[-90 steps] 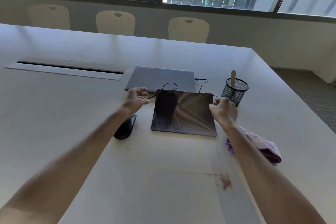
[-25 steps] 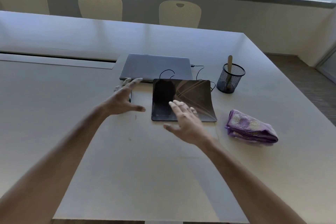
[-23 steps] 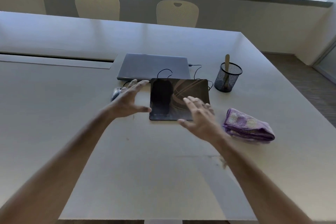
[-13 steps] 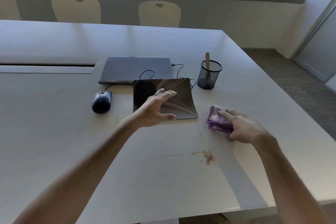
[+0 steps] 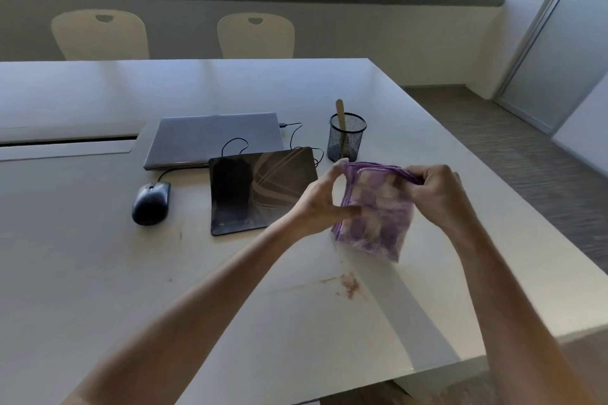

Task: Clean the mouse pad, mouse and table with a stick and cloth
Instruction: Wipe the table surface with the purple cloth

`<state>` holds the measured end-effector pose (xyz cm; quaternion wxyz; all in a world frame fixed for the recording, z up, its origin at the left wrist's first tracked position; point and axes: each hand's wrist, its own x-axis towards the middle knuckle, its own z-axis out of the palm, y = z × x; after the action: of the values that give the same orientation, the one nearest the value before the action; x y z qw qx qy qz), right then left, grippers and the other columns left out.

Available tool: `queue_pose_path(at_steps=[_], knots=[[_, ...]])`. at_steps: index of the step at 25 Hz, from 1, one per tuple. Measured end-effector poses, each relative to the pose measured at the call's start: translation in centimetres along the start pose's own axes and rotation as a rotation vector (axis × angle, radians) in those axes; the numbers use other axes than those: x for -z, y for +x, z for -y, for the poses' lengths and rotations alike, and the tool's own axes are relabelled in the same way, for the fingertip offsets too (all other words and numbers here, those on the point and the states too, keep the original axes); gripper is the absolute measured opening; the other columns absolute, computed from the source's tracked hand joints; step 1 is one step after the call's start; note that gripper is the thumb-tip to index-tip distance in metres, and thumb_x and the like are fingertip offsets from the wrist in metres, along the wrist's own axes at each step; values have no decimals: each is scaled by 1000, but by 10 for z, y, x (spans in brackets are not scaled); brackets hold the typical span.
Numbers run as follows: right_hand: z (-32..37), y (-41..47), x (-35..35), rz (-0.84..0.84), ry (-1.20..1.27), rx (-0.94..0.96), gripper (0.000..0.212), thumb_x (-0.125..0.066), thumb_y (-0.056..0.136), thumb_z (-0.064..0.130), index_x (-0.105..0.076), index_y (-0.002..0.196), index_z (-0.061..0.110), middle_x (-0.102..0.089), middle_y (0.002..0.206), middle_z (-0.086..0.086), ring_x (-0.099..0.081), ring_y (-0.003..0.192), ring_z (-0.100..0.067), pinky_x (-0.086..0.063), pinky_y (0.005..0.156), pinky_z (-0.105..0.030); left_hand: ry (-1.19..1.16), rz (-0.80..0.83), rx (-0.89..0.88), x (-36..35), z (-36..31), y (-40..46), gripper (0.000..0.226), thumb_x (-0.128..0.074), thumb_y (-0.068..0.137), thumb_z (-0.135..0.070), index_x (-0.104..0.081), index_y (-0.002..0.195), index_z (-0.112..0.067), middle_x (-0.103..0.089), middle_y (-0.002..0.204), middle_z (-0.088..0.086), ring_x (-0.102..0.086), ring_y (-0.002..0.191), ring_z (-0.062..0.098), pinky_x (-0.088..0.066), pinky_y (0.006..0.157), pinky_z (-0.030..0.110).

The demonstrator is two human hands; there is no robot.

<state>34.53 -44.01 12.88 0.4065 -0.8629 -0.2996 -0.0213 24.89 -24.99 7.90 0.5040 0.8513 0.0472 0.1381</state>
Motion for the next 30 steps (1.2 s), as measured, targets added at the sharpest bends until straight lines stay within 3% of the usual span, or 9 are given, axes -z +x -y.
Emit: queue_pose_path(at_steps=[2,6,9,12,16,22,25,27,30], knots=[[15,2,7,19,171,35,26,-71,75,46,-73,73,21,-52,54,0,-45,57,-4,-40,55,-24,-241,7,23,1,-10,5,71,-83,70,-15,-50,132,-15,-60,128,4,-54,121,19,-43,102,36],[42,9,17,-20,365,89,26,-73,73,42,-76,82,17,-64,66,3,-54,62,-8,-47,60,-32,-533,21,39,14,-24,3,28,-73,80,-6,-67,105,4,-71,91,10,-67,84,25,-57,76,39],[57,7,3,-243,302,77,42,-75,78,38,-69,117,26,-73,109,7,-67,96,-6,-56,87,-35,-532,-102,76,22,-31,-4,22,-67,88,-10,-68,102,7,-69,92,16,-66,82,29,-55,80,42],[73,-12,-35,-407,97,155,78,-75,79,43,-42,144,14,-46,146,-7,-46,132,-19,-43,102,-35,-566,-202,123,33,-36,-17,17,-66,89,-12,-71,96,3,-70,85,12,-66,76,25,-57,74,37],[101,-41,-93,-292,21,222,84,-60,87,54,-29,151,8,-21,159,-18,-19,148,-33,-30,115,-52,-577,-271,174,54,-34,-42,18,-62,92,-16,-73,84,-4,-71,75,6,-68,69,21,-57,65,32],[139,-58,-145,49,-48,297,86,-21,88,72,-18,156,19,-6,164,-13,-9,150,-36,-19,119,-52,-630,-375,200,97,-28,-91,38,-50,98,-29,-67,99,5,-67,86,14,-64,79,30,-53,63,30],[149,-52,-158,333,267,214,87,-44,76,74,-26,150,33,-48,147,1,-51,130,-22,-45,103,-42,-647,-333,241,116,-26,-114,44,-33,100,-45,-75,96,-32,-74,100,-4,-69,98,16,-57,83,34],[153,-47,-167,340,355,238,67,-67,71,50,-45,134,41,-69,111,14,-66,103,-13,-54,90,-36,-590,-286,286,128,-24,-130,52,-25,94,-59,-72,100,-37,-73,106,-9,-67,105,13,-55,88,36],[154,-38,-186,405,720,102,34,-67,72,6,-73,100,23,-76,91,2,-73,87,-19,-58,83,-44,-454,-313,295,143,-7,-150,61,-26,88,-70,-72,99,-33,-73,105,-6,-68,100,12,-54,85,26]])
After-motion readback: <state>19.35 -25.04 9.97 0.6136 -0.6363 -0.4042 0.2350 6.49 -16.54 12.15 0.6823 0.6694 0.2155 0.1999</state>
